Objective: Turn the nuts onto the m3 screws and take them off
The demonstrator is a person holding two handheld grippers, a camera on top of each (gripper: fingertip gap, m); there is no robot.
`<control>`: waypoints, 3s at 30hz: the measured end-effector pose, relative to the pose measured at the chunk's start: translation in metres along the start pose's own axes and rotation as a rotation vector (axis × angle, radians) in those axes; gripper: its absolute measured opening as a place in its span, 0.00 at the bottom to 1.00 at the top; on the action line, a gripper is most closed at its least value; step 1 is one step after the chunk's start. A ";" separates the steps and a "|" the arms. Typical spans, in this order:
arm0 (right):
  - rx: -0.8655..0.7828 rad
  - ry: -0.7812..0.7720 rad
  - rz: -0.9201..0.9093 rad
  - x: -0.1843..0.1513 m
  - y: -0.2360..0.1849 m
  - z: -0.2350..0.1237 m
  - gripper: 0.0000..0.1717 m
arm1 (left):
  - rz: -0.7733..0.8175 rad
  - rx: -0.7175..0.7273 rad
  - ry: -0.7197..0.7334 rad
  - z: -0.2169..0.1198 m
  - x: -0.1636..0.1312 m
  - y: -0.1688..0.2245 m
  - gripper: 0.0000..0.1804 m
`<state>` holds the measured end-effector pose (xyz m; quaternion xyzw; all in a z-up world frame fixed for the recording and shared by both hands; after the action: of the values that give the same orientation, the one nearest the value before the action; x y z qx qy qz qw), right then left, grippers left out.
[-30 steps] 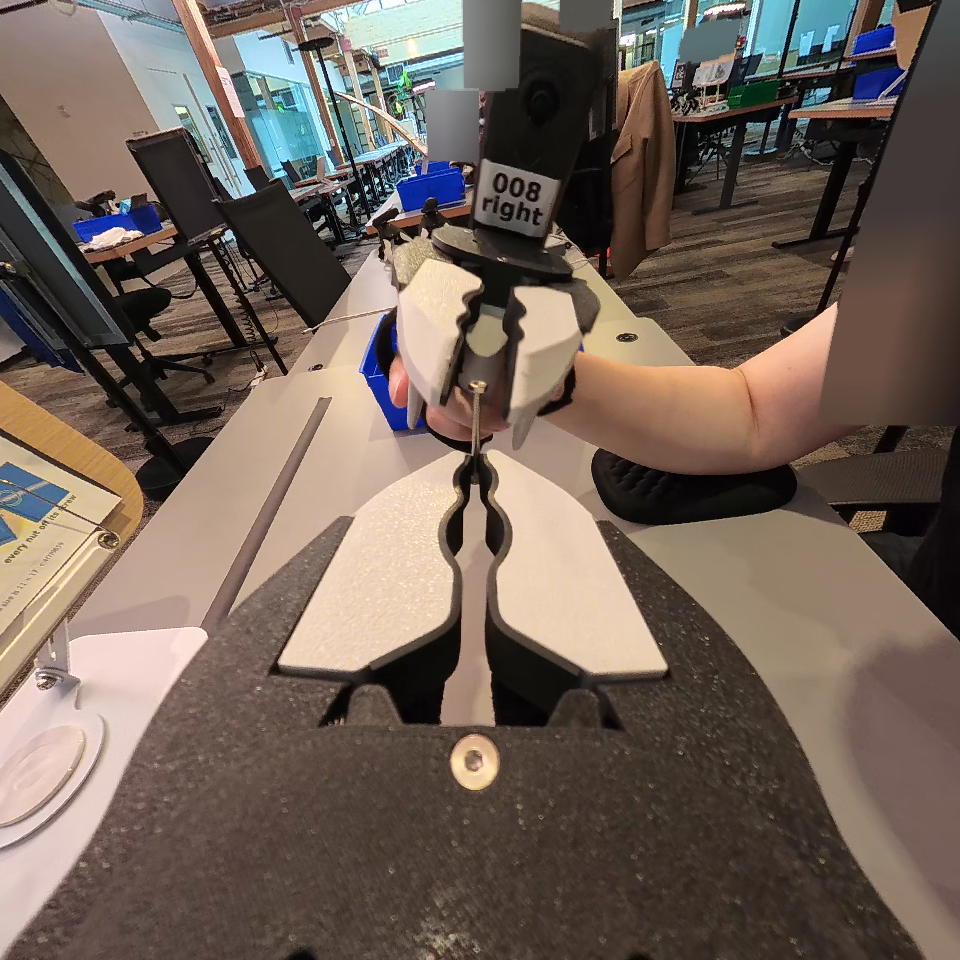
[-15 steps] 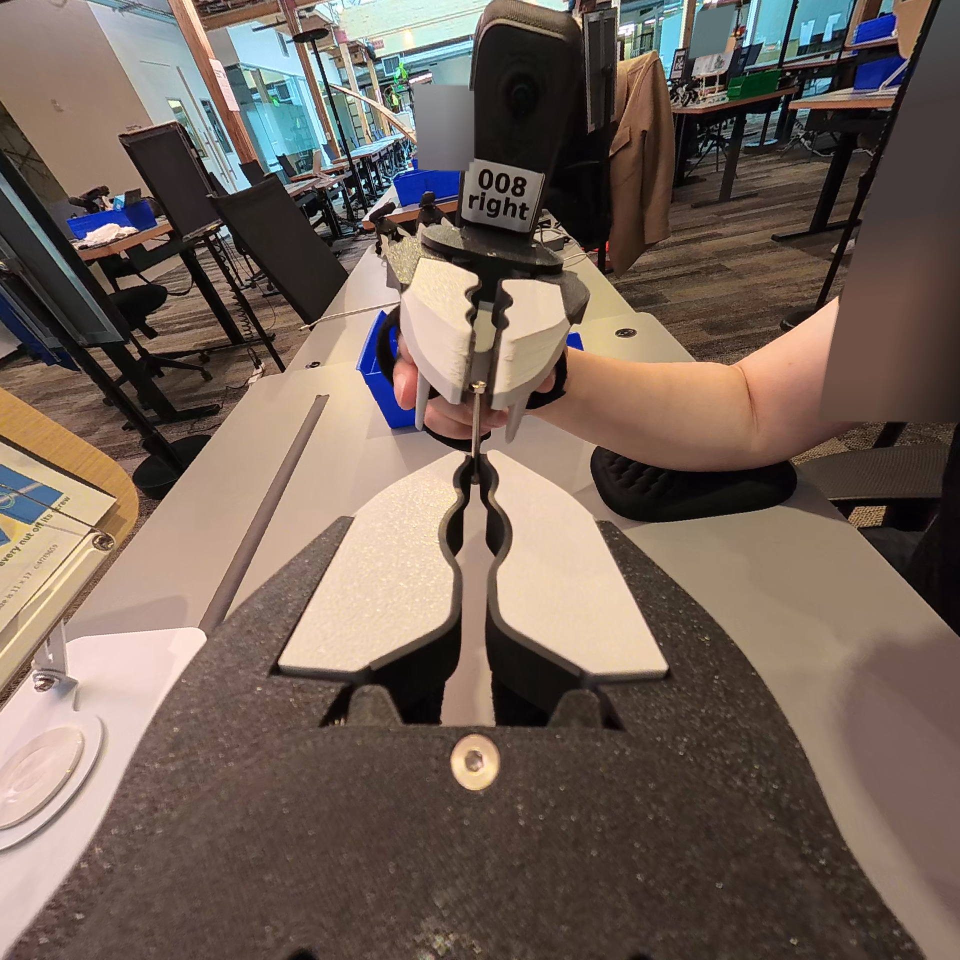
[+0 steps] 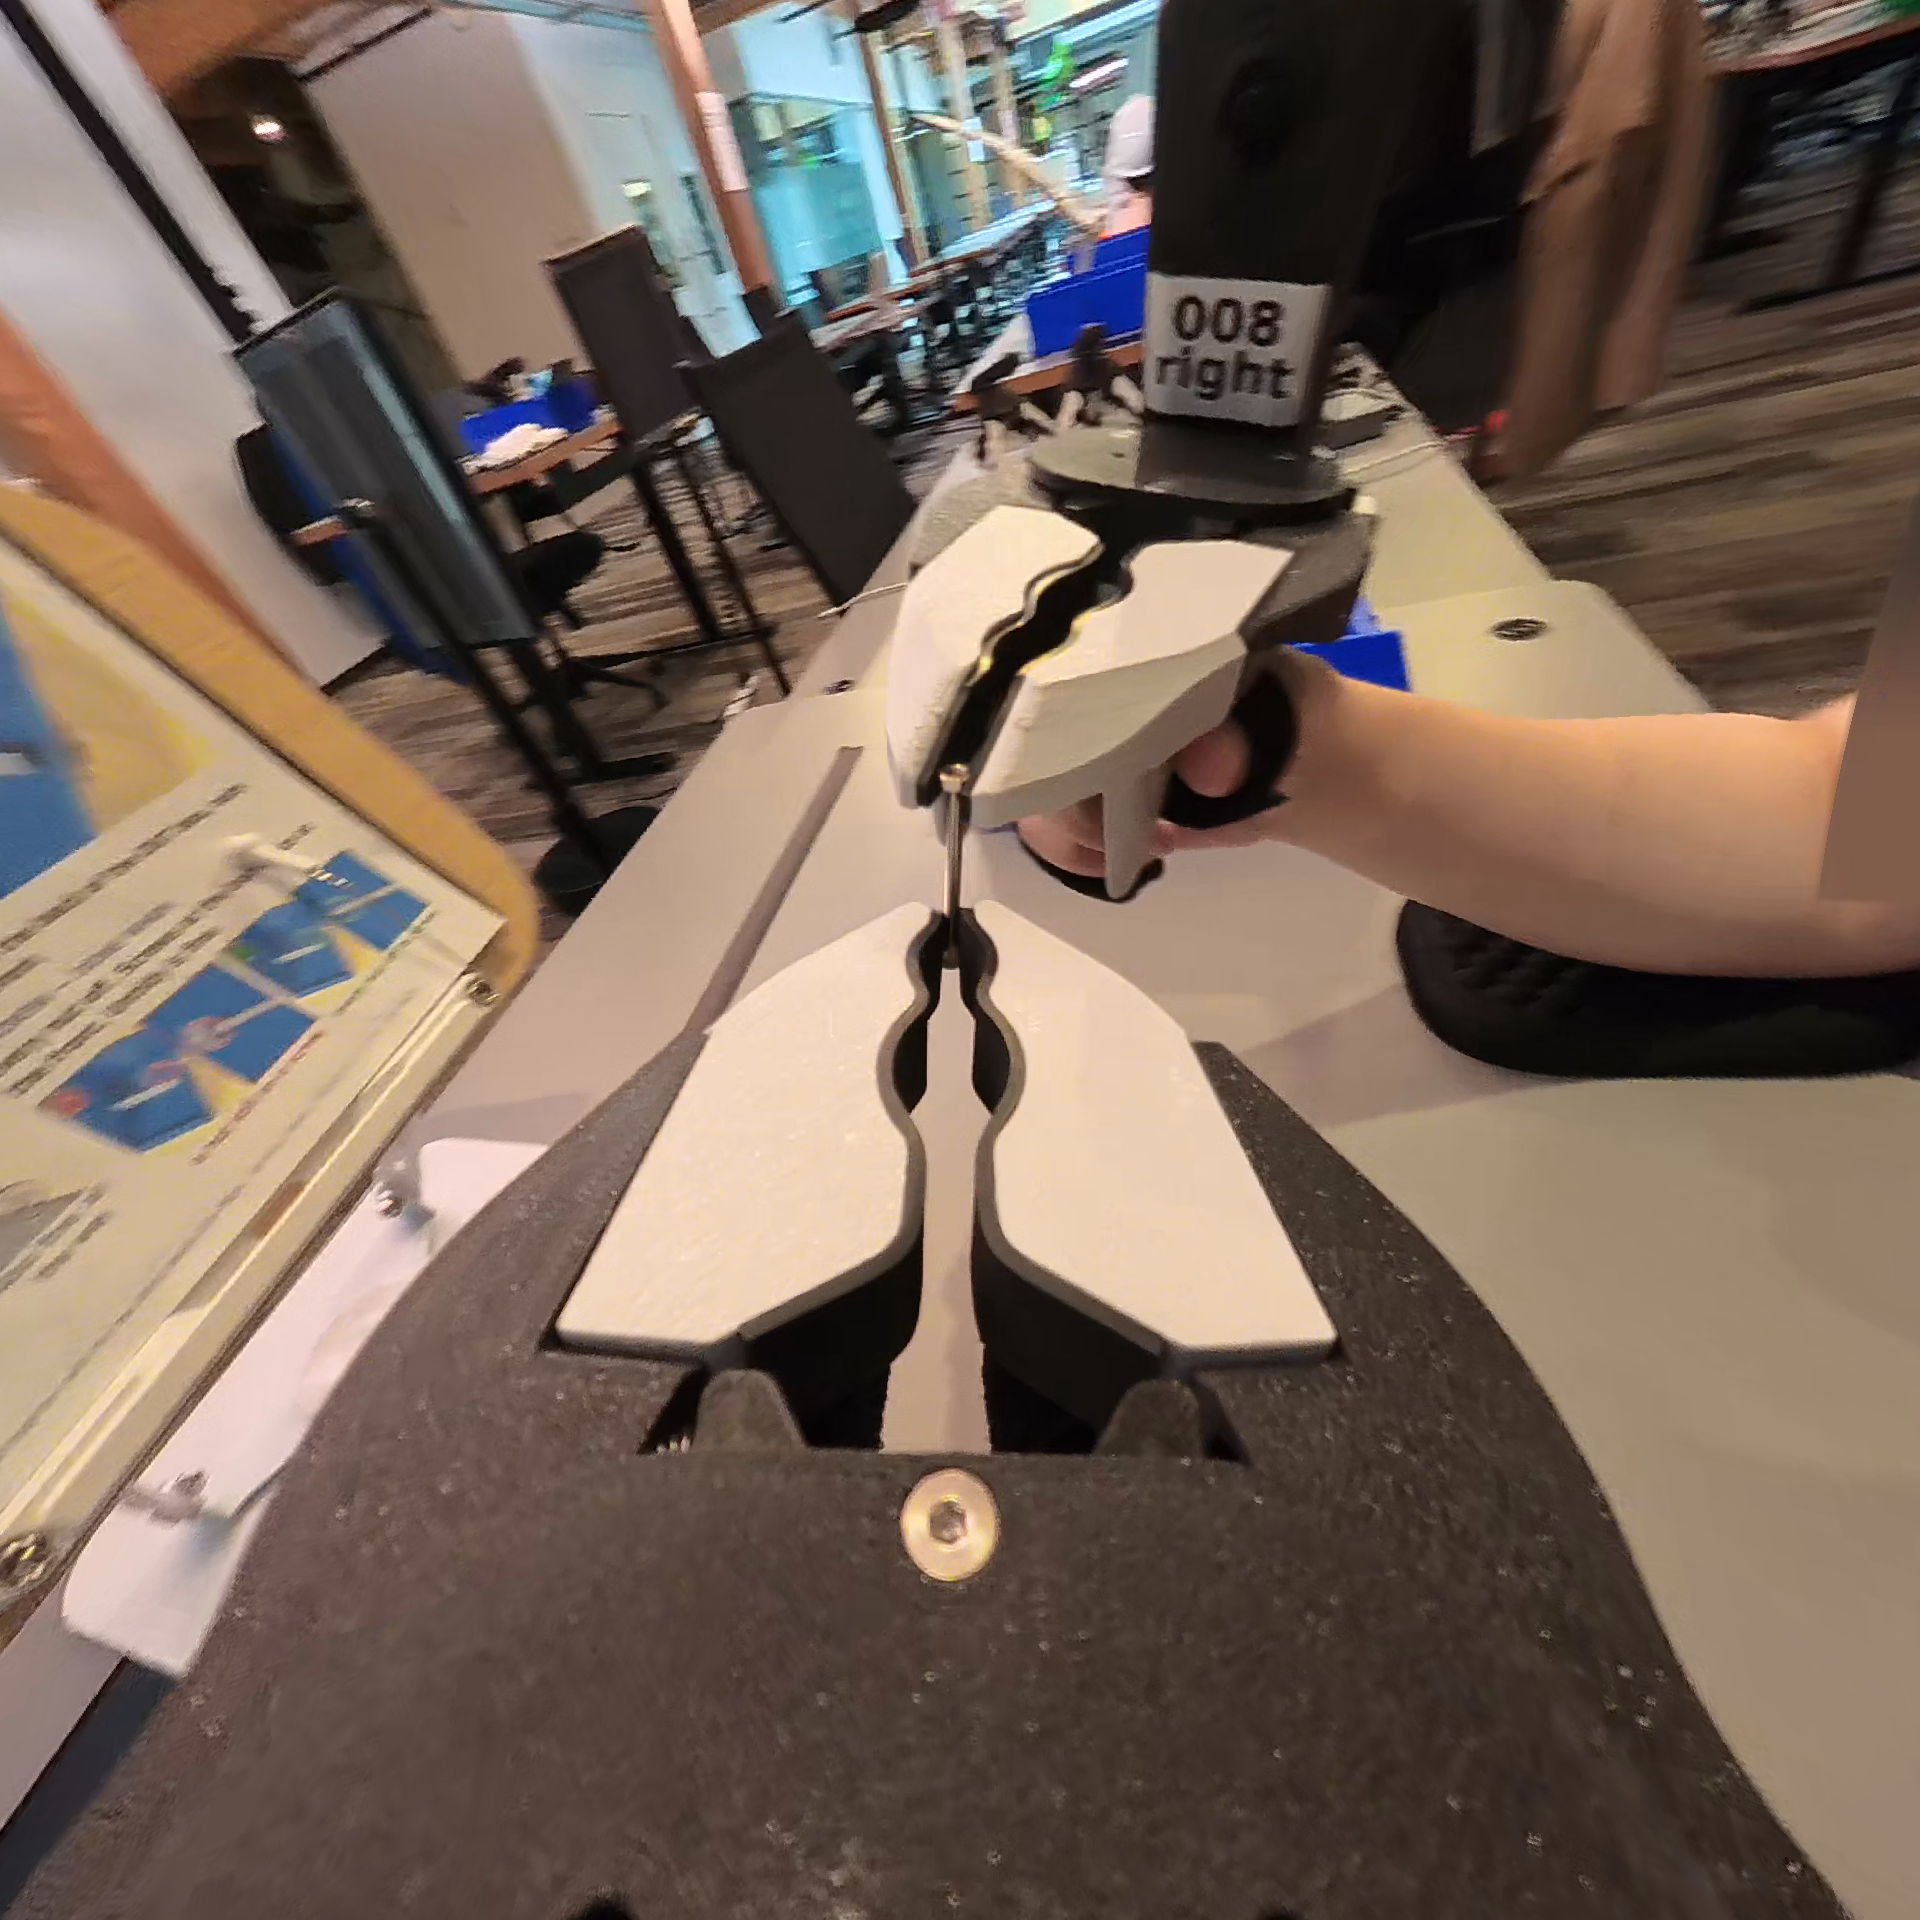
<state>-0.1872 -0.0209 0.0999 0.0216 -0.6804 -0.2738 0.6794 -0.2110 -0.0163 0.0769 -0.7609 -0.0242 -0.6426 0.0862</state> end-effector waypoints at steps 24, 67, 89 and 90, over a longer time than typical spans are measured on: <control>0.041 0.112 -0.066 0.009 -0.005 -0.011 0.09 | -0.045 -0.087 0.043 -0.004 0.005 0.008 0.01; -0.122 0.099 -0.088 0.011 -0.003 0.007 0.11 | -0.055 -0.016 0.052 -0.006 0.006 -0.003 0.01; -0.026 0.166 -0.051 0.019 -0.011 0.005 0.21 | -0.045 -0.097 0.054 -0.006 0.009 0.011 0.01; 0.002 0.176 -0.041 0.020 -0.014 0.006 0.24 | -0.038 -0.111 0.049 -0.004 0.009 0.014 0.01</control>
<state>-0.1994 -0.0388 0.1124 0.0600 -0.6179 -0.2842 0.7307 -0.2110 -0.0315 0.0848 -0.7481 -0.0011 -0.6628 0.0322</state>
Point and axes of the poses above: each gripper's, where its closed fingertips meet, z out along the fingers, x out of its top, y = z × x across the jaws, the point moved 2 cm from there along -z, back along the fingers, and after that the axes turned 9 degrees about -z, right-handed, at the moved point
